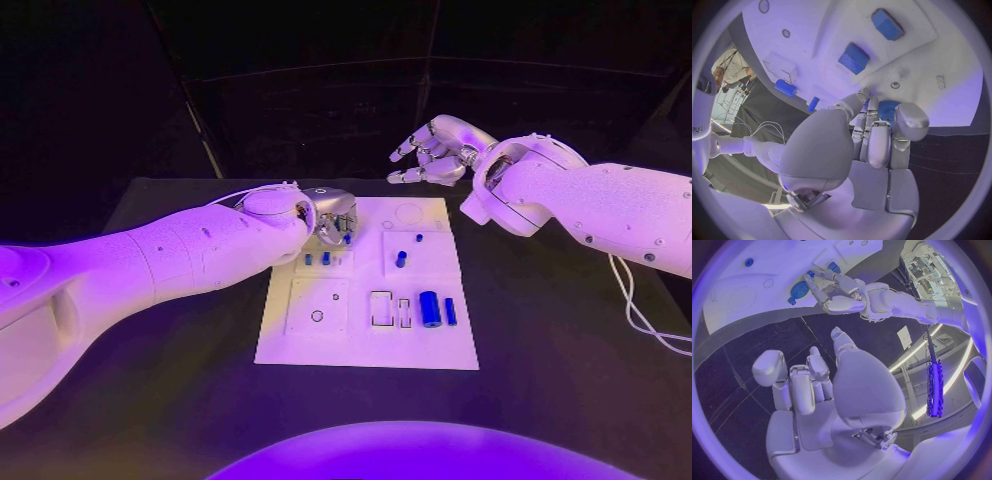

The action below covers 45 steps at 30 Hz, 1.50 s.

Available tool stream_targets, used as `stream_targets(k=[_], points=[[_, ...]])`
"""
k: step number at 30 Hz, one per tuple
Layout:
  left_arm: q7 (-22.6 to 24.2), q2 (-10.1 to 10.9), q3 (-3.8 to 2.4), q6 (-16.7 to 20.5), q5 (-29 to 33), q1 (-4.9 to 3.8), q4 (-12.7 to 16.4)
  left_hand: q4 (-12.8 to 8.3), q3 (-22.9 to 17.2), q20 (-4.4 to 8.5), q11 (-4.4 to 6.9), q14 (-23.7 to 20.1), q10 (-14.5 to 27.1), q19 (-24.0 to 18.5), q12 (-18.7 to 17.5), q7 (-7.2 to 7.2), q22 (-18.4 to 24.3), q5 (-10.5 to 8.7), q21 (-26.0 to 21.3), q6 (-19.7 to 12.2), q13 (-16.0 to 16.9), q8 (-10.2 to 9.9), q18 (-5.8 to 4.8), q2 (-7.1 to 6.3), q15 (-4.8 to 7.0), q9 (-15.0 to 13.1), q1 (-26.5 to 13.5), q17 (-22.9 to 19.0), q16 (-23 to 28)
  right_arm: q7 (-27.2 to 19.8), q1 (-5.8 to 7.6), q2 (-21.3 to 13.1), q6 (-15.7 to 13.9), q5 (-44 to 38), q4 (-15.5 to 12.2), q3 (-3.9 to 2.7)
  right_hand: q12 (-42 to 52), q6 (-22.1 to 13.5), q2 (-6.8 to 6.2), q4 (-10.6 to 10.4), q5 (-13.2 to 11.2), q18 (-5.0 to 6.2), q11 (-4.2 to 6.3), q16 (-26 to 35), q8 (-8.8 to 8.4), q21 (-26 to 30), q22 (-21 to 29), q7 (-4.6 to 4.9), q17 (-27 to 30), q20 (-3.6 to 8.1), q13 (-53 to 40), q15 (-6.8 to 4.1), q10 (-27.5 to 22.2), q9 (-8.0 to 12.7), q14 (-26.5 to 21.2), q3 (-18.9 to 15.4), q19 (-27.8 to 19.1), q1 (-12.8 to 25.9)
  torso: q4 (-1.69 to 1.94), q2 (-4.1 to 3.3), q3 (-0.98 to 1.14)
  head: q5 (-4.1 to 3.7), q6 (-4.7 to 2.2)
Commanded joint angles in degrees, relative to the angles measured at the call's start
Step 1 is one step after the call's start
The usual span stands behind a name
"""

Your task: Assemble the parts on the task board

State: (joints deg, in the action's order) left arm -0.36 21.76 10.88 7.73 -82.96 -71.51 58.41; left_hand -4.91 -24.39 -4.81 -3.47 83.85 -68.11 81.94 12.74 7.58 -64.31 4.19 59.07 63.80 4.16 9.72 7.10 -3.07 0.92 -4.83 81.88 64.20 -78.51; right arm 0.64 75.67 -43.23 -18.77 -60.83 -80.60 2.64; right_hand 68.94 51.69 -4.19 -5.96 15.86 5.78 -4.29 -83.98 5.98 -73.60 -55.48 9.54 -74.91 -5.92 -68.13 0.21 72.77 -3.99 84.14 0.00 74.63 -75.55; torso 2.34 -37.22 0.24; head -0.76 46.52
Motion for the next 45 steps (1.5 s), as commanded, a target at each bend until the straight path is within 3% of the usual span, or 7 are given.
stream_targets(k=[1,4,13,18,31,45], points=[[1.0,0.5,-0.13,3.0,0.2,-0.07,0.8,0.0,-0.6,0.37,-0.06,1.4,-0.5,0.1,-0.5,0.06,-0.1,-0.06,0.3,0.5,0.0,-0.4,-0.65,0.03,0.33,0.0,-0.8,-0.1,-0.2,-0.2,0.1,0.0,-0.3,0.0,-0.1,-0.04,0.2,0.3,0.5,-0.1,0.2,0.75,-0.05,0.4,0.22,0.3,0.0,-0.16,-4.0,0.03,0.0,-0.38,0.2,-0.1,3.4,-0.3,-0.5,-0.1,0.01,0.03,-0.07,-0.06,-0.13],[1.1,1.2,-0.37,3.2,0.9,-0.09,1.7,-0.1,-0.9,0.36,-0.08,1.4,-0.6,0.1,-0.7,0.09,-0.2,-0.07,0.3,0.5,0.0,-0.5,-0.65,-0.08,0.31,0.0,-1.0,-0.1,-0.2,-0.2,0.1,0.0,-0.3,0.0,0.0,-0.04,0.2,0.3,0.5,-0.1,0.2,0.75,-0.05,0.4,0.22,0.3,0.0,-0.16,-4.0,0.03,0.0,-0.38,0.2,-0.1,3.4,-0.3,-0.5,-0.1,0.04,-0.01,-0.02,-0.1,-0.23],[0.4,4.0,-2.93,2.3,2.1,-0.18,5.3,-0.2,-1.5,0.32,-0.15,1.4,-0.9,0.0,-1.4,0.15,-0.4,-0.15,0.4,0.6,0.0,-0.8,-0.66,-0.68,0.26,0.0,-2.1,-0.5,-0.1,-0.2,0.1,-0.1,-0.2,0.0,0.2,-0.04,0.2,0.3,0.56,-0.2,0.3,0.75,-0.03,0.4,0.26,0.3,0.0,-0.17,-4.0,0.04,0.0,-0.39,0.2,-0.1,3.4,-0.3,-0.5,-0.1,0.28,0.05,-0.01,0.19,-0.45],[-0.4,6.2,-3.72,1.6,3.0,-0.26,7.2,-0.2,-1.5,0.3,-0.15,1.4,-0.9,0.0,-1.6,0.13,-0.5,-0.17,0.5,0.7,0.1,-0.8,-0.68,-0.88,0.25,0.0,-2.5,-0.6,-0.1,-0.2,0.1,-0.2,-0.1,0.0,0.3,-0.03,0.2,0.3,0.56,-0.2,0.3,0.75,-0.03,0.4,0.26,0.3,0.0,-0.17,-4.0,0.04,0.0,-0.39,0.2,-0.1,3.4,-0.3,-0.5,-0.1,0.34,0.05,0.04,0.31,-0.48],[-2.1,9.7,-4.02,-0.9,4.1,-0.28,7.3,-0.2,-1.6,0.29,-0.15,1.4,-1.0,0.0,-1.8,0.11,-0.6,-0.2,0.6,0.7,0.1,-0.9,-0.69,-1.05,0.25,0.0,-2.9,-0.7,0.0,-0.1,0.1,-0.4,0.1,0.0,0.3,-0.03,0.2,0.3,0.56,-0.2,0.3,0.75,-0.03,0.4,0.26,0.3,0.0,-0.17,-4.0,0.04,0.0,-0.39,0.2,-0.1,3.4,-0.3,-0.5,-0.1,0.21,0.0,-0.01,0.34,-0.47],[-3.3,9.5,-3.97,-3.3,4.3,0.05,6.1,-0.1,-1.7,0.28,-0.14,1.3,-1.1,-0.1,-2.1,0.07,-0.5,-0.37,0.4,0.7,0.1,-1.1,-0.64,-1.24,0.26,0.0,-3.4,-1.0,0.1,-0.1,0.09,-0.3,0.2,0.0,0.4,-0.03,0.2,0.3,0.56,-0.2,0.3,0.75,-0.03,0.4,0.26,0.3,0.0,-0.17,-4.0,0.04,0.0,-0.39,0.2,-0.1,3.4,-0.3,-0.5,-0.1,0.09,-0.01,0.0,0.47,-0.37]])
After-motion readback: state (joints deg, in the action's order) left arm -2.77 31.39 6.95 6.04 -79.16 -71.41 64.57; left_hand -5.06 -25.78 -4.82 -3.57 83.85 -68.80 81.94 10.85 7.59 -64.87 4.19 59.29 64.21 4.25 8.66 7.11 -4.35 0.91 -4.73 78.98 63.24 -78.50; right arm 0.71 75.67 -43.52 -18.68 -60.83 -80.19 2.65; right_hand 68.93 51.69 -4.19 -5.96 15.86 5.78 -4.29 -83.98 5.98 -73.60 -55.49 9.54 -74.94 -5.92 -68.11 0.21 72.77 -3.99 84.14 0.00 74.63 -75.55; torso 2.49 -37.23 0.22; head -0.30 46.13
